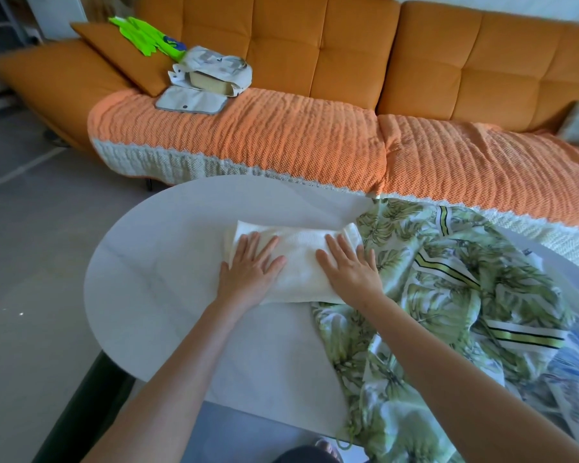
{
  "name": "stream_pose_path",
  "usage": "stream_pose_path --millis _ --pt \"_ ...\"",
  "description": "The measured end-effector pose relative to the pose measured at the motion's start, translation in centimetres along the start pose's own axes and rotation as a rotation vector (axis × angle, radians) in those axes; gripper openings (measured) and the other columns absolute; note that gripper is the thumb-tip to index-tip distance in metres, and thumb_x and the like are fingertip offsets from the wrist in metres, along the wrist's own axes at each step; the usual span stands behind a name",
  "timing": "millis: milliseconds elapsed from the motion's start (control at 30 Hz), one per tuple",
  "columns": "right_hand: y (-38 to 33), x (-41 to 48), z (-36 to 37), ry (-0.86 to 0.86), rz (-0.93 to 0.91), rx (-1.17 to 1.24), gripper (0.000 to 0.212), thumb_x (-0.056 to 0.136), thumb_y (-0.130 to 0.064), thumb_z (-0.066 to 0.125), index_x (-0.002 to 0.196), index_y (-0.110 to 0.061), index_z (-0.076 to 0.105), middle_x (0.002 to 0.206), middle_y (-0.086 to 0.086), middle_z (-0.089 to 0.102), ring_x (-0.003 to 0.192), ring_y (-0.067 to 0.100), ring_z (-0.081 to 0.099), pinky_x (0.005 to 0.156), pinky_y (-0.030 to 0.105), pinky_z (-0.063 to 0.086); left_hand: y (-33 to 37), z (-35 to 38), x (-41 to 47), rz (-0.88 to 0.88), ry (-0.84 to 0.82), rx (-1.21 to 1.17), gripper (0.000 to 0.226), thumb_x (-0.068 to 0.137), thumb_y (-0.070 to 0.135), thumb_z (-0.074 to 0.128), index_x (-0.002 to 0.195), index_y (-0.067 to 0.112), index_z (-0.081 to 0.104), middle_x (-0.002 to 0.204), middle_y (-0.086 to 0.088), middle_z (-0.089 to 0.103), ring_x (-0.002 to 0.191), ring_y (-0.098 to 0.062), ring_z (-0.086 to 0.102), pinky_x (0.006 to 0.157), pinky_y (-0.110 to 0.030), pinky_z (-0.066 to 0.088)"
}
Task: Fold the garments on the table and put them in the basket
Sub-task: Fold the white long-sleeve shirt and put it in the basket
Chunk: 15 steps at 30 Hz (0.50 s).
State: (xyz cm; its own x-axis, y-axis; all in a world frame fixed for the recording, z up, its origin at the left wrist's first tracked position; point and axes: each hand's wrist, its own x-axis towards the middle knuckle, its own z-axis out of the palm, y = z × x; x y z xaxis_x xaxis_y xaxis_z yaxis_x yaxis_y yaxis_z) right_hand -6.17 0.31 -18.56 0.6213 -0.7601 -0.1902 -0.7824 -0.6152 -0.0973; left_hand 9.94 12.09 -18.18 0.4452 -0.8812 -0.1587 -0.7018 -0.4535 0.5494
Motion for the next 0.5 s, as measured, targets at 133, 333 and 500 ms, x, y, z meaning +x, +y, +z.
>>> stream_pose_path --millis 133,333,500 --pt "-0.10 0.01 0.08 0.003 0.009 -0.007 0.047 0.099 -0.039 0.021 0.144 -0.041 0.007 0.157 -0.004 -0.015 0.143 0.039 -0.005 0.115 0.052 -0.008 -0.01 0.12 0.01 0.004 0.008 0.005 0.052 0.096 0.055 0.024 0.146 0.047 0.009 0.157 0.013 -0.008 0.144 -0.009 -0.013 0.114 -0.052 0.004" --pt "-0.24 -0.52 -0.27 0.007 -0.015 -0.041 0.045 0.100 -0.036 0.023 0.142 -0.040 0.010 0.157 -0.003 -0.015 0.142 0.041 -0.005 0.115 0.052 -0.007 -0.12 0.30 -0.02 0.014 0.031 -0.013 0.051 0.097 0.054 0.026 0.145 0.047 0.012 0.158 0.013 -0.006 0.144 -0.008 -0.012 0.114 -0.051 0.004" --pt "0.28 0.01 -0.77 -0.060 -0.064 0.105 0.050 0.099 -0.033 0.019 0.146 -0.035 0.006 0.156 -0.004 -0.018 0.143 0.034 -0.012 0.115 0.055 -0.002 -0.55 0.18 -0.12 0.038 0.198 -0.329 0.043 0.096 0.041 0.046 0.138 0.036 0.042 0.158 0.001 0.010 0.145 -0.011 0.001 0.117 -0.037 0.003"
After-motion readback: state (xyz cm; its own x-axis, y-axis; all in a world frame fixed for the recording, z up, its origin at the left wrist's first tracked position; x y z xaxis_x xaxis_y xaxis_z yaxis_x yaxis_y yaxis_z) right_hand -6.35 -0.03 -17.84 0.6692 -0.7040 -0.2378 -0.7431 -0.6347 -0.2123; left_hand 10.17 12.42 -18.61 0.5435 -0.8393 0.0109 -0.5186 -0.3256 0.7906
